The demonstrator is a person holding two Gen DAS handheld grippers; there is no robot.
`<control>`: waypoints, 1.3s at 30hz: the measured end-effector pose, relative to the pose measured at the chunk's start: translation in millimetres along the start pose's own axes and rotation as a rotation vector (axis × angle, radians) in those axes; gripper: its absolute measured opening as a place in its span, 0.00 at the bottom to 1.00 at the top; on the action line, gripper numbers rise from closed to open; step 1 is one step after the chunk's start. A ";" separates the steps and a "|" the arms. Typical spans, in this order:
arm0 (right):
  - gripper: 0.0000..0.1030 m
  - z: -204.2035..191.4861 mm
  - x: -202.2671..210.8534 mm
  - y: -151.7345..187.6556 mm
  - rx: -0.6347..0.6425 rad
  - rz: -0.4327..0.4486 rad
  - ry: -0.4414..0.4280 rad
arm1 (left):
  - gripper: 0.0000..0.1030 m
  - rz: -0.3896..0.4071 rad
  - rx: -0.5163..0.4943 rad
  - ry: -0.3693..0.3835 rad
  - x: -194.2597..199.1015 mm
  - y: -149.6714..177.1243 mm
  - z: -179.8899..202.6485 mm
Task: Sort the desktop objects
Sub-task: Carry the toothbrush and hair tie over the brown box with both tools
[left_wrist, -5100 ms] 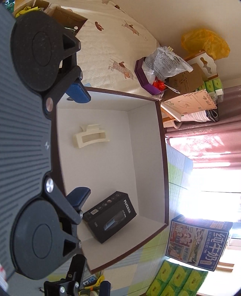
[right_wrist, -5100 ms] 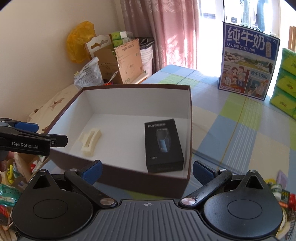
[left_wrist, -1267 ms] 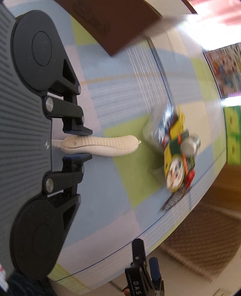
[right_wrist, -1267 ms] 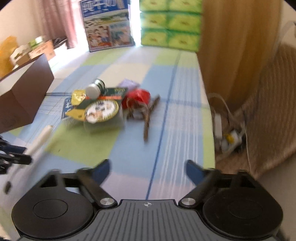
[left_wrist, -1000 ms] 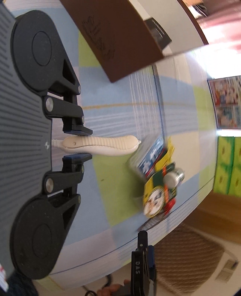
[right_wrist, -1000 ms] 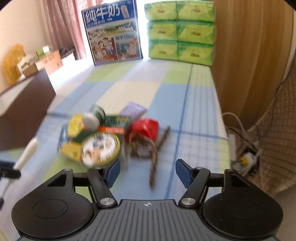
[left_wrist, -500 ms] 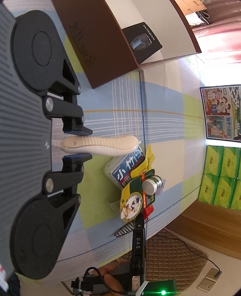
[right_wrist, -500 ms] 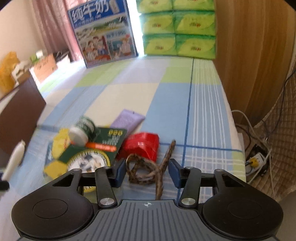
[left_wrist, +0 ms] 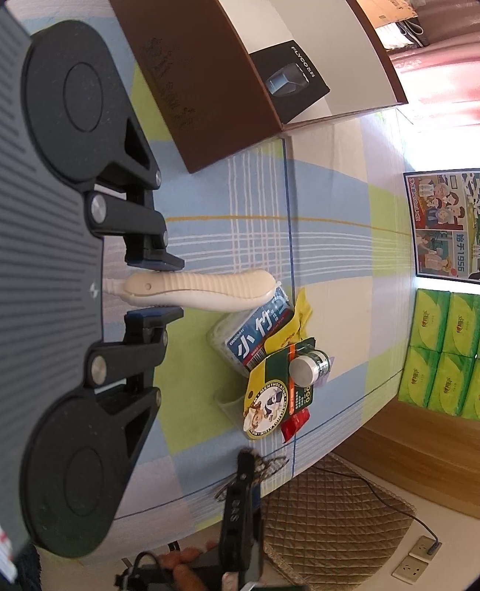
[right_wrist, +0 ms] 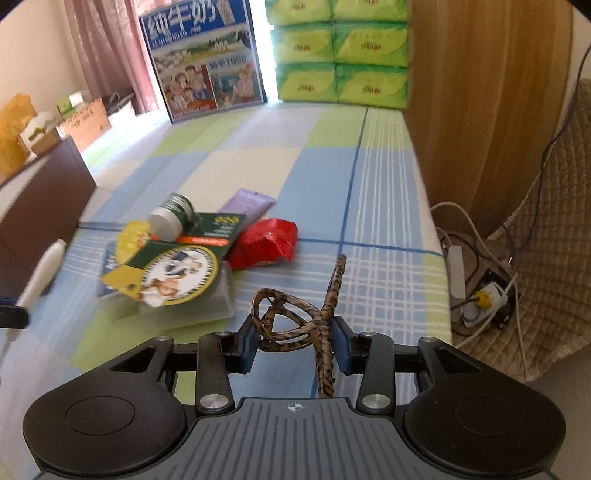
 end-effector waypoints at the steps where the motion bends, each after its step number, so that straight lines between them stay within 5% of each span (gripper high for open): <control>1: 0.37 -2.5 6.7 -1.5 0.001 0.007 -0.008 | 0.16 0.003 0.003 0.004 1.6 -0.4 0.3; 8: 0.37 -40.8 38.8 -18.5 0.038 0.046 -0.090 | 0.16 0.044 0.031 0.028 23.1 -9.6 -1.4; 17: 0.37 -141.0 41.4 -49.4 0.153 0.069 -0.255 | 0.16 0.142 0.093 0.022 73.1 -28.6 -31.6; 30: 0.37 -306.6 10.3 -107.5 0.323 0.120 -0.455 | 0.16 0.250 0.239 -0.091 137.5 -47.2 -148.1; 39: 0.37 -388.2 -36.4 -145.2 0.395 0.112 -0.490 | 0.16 0.324 0.326 -0.155 159.9 -84.5 -237.1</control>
Point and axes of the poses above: each gripper's, at about its wrist camera, not at the fingertips, and x roughly against the way its jaws point, z to its right, y to its underside, the point moved 8 cm from there along -x, roughly the way its jaws point, and after that the axes turned 5 degrees about x, right-handed, at the moved point
